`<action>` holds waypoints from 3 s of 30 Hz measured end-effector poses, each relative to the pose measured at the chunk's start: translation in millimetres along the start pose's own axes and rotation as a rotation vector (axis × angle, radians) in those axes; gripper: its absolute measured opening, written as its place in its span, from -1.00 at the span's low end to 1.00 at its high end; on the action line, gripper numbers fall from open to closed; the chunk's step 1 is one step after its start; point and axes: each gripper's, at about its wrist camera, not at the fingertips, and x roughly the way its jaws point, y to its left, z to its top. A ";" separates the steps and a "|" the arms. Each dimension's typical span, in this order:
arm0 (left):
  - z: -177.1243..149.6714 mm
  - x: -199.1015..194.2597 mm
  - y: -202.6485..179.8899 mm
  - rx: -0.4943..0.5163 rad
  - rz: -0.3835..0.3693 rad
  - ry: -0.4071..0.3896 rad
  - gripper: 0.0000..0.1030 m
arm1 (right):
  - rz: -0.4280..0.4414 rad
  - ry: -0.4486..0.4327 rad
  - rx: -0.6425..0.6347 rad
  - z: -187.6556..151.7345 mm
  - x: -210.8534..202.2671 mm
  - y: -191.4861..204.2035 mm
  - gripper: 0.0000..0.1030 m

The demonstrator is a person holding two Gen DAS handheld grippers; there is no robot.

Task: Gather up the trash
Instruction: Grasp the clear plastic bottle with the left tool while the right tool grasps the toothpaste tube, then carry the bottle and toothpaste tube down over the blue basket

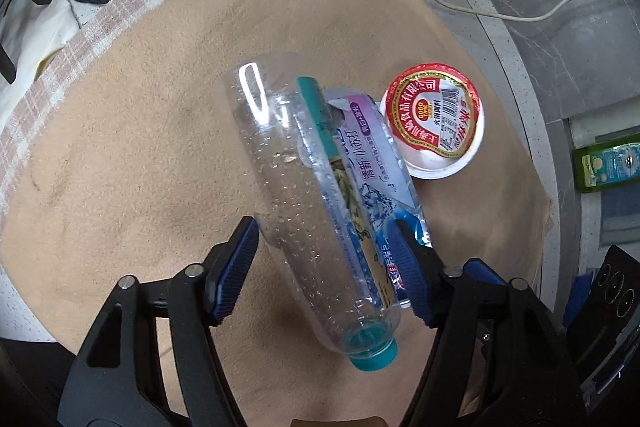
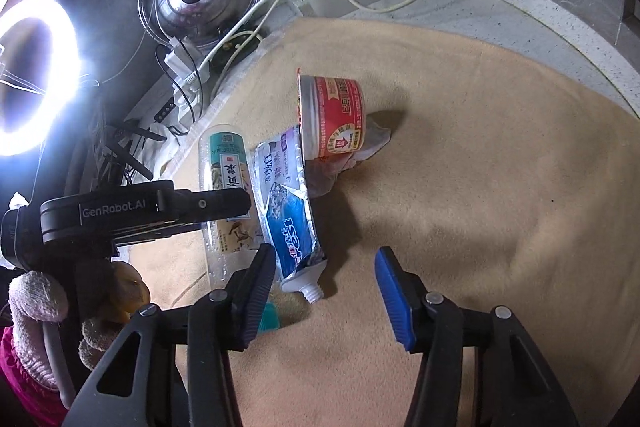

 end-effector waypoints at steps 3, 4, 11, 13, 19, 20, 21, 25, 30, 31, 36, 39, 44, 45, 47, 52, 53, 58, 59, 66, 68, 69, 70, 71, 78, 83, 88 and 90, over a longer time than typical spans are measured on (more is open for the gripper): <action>1.6 3.3 3.7 -0.017 -0.014 -0.004 0.23 | 0.003 0.010 0.002 2.0 4.6 -2.1 0.05; 2.2 3.7 4.7 -0.023 -0.020 -0.005 0.22 | 0.003 0.013 0.002 2.3 5.5 -3.0 0.05; 4.6 -0.6 12.7 -0.013 -0.020 -0.021 0.19 | 0.012 0.028 0.013 8.2 16.3 -4.8 0.05; 4.1 -3.5 18.8 -0.014 -0.023 -0.020 0.18 | 0.016 0.033 0.020 11.5 21.3 -5.0 0.05; 5.5 -12.3 37.7 -0.025 -0.017 -0.025 0.18 | 0.034 0.050 0.019 20.2 39.0 1.3 0.00; 5.5 -14.7 41.8 -0.023 -0.013 -0.029 0.18 | 0.032 0.057 0.013 21.3 43.4 3.5 -0.02; 5.1 -16.0 45.2 -0.021 -0.010 -0.031 0.18 | 0.029 0.063 0.009 21.8 47.4 5.8 -0.06; 4.8 -22.3 59.3 -0.020 -0.007 -0.037 0.17 | 0.025 0.086 -0.016 23.3 60.7 16.4 -0.25; 3.0 -29.6 72.8 -0.013 -0.004 -0.046 0.17 | -0.005 0.098 -0.089 21.5 66.7 37.8 -0.56; 1.4 -31.4 75.6 -0.009 -0.004 -0.047 0.17 | -0.006 0.097 -0.096 20.4 65.4 39.8 -0.67; -2.6 -37.9 81.2 0.013 0.000 -0.064 0.17 | -0.016 0.076 -0.126 12.5 59.4 57.5 -0.94; -7.8 -44.3 88.2 0.036 0.005 -0.073 0.16 | -0.022 0.053 -0.123 5.8 55.2 66.5 -0.96; -20.0 -57.6 103.8 0.065 -0.010 -0.082 0.16 | -0.040 0.013 -0.097 -6.4 42.4 76.4 -0.96; -22.2 -60.2 106.8 0.071 -0.013 -0.083 0.16 | -0.040 0.001 -0.085 -9.2 38.2 77.8 -0.96; -27.4 -66.4 113.9 0.083 -0.017 -0.083 0.16 | -0.046 -0.017 -0.064 -14.7 30.7 78.9 -0.96; -42.2 -79.7 129.6 0.127 -0.024 -0.074 0.15 | -0.053 -0.056 -0.028 -31.9 10.3 87.4 -0.96; -46.0 -82.4 132.9 0.139 -0.025 -0.073 0.15 | -0.054 -0.066 -0.022 -37.6 4.8 90.5 -0.96; -63.9 -94.9 148.3 0.184 -0.035 -0.068 0.14 | -0.056 -0.096 -0.014 -63.5 -15.0 107.9 -0.96; -68.2 -97.5 151.4 0.196 -0.033 -0.069 0.14 | -0.054 -0.099 -0.014 -68.7 -18.0 111.9 -0.96; -89.9 -113.9 170.7 0.232 -0.052 -0.074 0.13 | -0.066 -0.125 -0.008 -104.3 -30.7 143.2 -0.96; -97.6 -120.0 174.9 0.252 -0.054 -0.077 0.12 | -0.065 -0.133 -0.009 -113.1 -35.1 151.5 -0.96; -101.2 -122.8 176.9 0.262 -0.052 -0.081 0.12 | -0.062 -0.134 -0.010 -117.6 -36.9 156.1 -0.96; -105.3 -125.3 179.6 0.273 -0.050 -0.084 0.12 | -0.061 -0.135 -0.012 -121.9 -38.4 159.9 -0.96; -108.9 -127.0 182.0 0.281 -0.047 -0.086 0.12 | -0.059 -0.135 -0.013 -127.1 -40.2 163.7 -0.96; -138.2 -127.6 203.5 0.319 -0.023 -0.077 0.11 | -0.063 -0.118 -0.026 -157.0 -37.6 187.1 -0.96; -159.8 -116.5 214.2 0.350 0.005 -0.049 0.11 | -0.059 -0.091 -0.026 -179.5 -30.5 198.2 -0.96; -176.6 -104.6 224.6 0.351 0.015 -0.020 0.11 | -0.052 -0.052 -0.018 -201.7 -17.7 205.2 -0.96; -182.4 -98.3 227.8 0.352 0.022 -0.005 0.11 | -0.049 -0.036 -0.024 -209.8 -13.4 207.3 -0.96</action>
